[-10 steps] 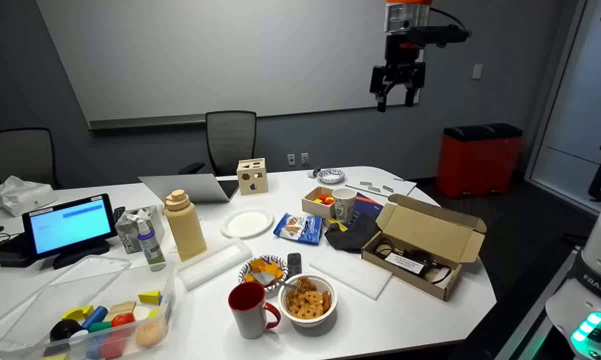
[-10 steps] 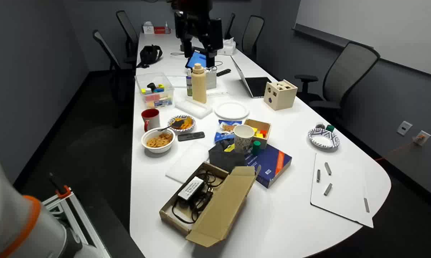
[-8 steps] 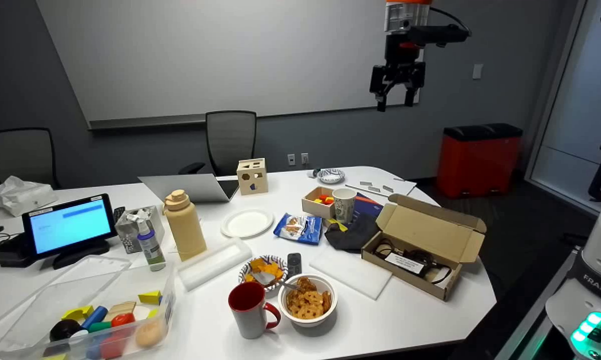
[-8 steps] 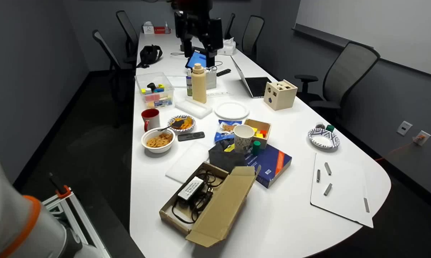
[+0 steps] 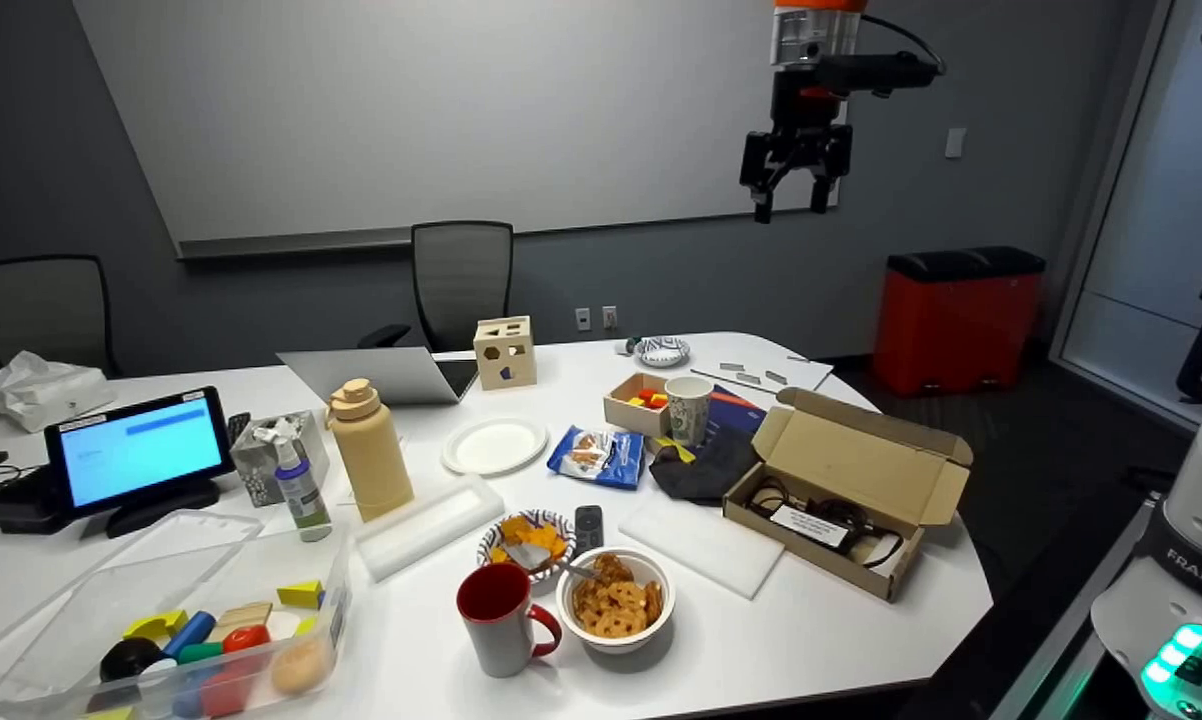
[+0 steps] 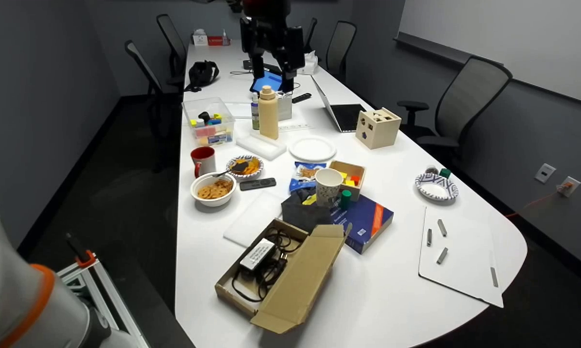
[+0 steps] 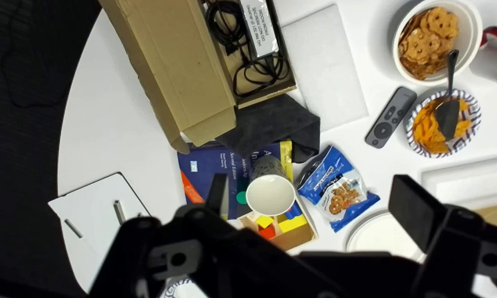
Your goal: Close the box
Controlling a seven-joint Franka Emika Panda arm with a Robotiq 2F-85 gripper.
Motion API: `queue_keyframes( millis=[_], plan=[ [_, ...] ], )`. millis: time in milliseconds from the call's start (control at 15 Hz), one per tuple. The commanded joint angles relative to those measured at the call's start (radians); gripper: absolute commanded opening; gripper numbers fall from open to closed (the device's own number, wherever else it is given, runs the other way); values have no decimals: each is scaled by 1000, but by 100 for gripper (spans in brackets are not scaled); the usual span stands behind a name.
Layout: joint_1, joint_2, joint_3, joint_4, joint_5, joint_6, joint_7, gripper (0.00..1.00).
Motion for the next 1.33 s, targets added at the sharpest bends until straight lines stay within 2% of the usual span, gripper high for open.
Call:
queue_keyframes(
  millis=[0,400,667,867,1067,1267],
  plan=[
    [-60,20,-40,-26,-17,109,79,100],
    [-198,77,-158,-111,-10,330,149,100],
    [-258,210,-208,-169,13,499,233,100],
    [-257,345,-230,-169,48,607,269,100],
    [-243,475,-244,-138,104,666,297,100],
    [-239,588,-253,-94,215,650,288,100]
  ],
)
